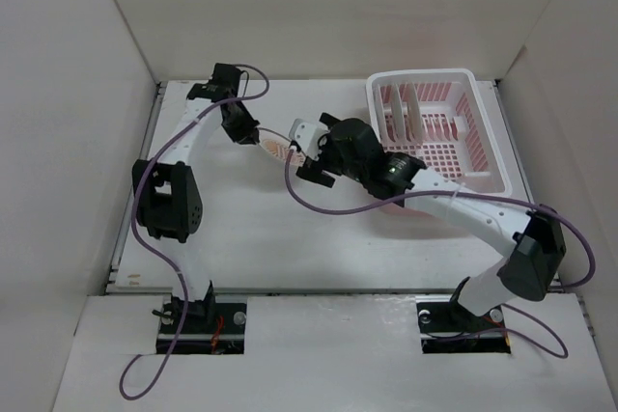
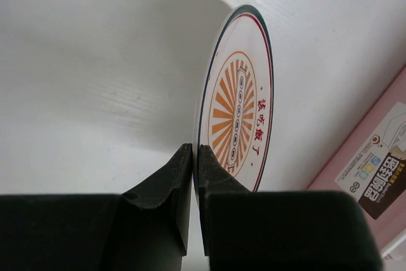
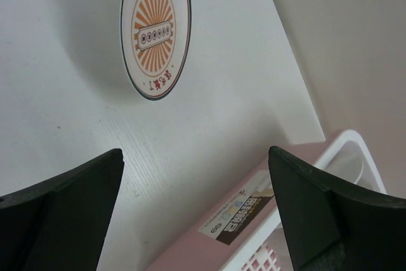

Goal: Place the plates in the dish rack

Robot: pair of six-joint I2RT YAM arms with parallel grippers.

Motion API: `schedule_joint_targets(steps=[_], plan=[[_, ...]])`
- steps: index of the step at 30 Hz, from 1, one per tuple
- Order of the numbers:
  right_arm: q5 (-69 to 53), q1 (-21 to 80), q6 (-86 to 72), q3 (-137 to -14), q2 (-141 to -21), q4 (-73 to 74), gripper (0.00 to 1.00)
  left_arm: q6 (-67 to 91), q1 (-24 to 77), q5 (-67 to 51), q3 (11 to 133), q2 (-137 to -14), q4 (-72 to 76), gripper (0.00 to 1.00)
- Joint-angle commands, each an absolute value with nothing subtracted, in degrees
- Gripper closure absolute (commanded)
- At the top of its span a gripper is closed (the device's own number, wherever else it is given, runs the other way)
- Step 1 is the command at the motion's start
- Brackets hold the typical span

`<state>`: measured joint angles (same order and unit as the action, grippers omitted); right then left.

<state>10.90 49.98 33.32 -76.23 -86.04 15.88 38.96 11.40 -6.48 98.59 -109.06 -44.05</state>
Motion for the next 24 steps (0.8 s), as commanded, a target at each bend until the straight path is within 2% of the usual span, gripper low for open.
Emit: schedule_joint_targets(steps=[1, 9, 15, 18, 19, 20, 21, 22, 23, 24], plan=[[10.6, 50.4, 37.5, -76.6, -86.5, 10.4, 0.0, 42.2, 9.6, -13.2, 97.5, -102.0, -48.3, 1.0], [1.5, 50.9, 37.0, -81.5, -91.2, 13.2, 0.03, 46.6, 7.3, -22.8, 94.0, -95.2, -46.3, 1.0], [1.4, 52.0, 36.5, -84.5, -95.4, 12.1, 0.04, 47.9, 6.8, -25.4, 97.0, -93.4, -46.3, 1.0], [2.0, 52.0, 36.5, -85.9, -97.4, 11.0, 0.09, 47.9, 6.8, -26.7, 96.3, -92.8, -45.6, 1.0], [2.7, 52.0, 36.0, -85.9, -97.9, 11.0, 0.19, 47.9, 6.8, -27.2, 96.3, -92.1, -45.6, 1.0], [2.7, 52.0, 35.9, -86.6, -98.4, 11.0, 0.34, 48.4, 6.8, -27.2, 95.5, -91.5, -45.6, 1.0], [2.7, 52.0, 35.4, -87.2, -99.0, 11.0, 0.34, 48.4, 6.8, -27.2, 94.9, -91.5, -45.6, 1.0], [2.7, 52.0, 35.4, -87.2, -99.1, 11.0, 0.48, 48.4, 6.8, -27.2, 94.9, -91.5, -45.1, 1.0], [2.7, 52.0, 35.4, -87.2, -99.1, 11.0, 0.57, 48.4, 6.2, -27.2, 94.2, -91.5, -45.1, 1.0], [2.7, 52.0, 34.8, -87.2, -99.1, 11.0, 0.74, 48.4, 6.2, -27.9, 94.2, -91.0, -45.1, 1.0]])
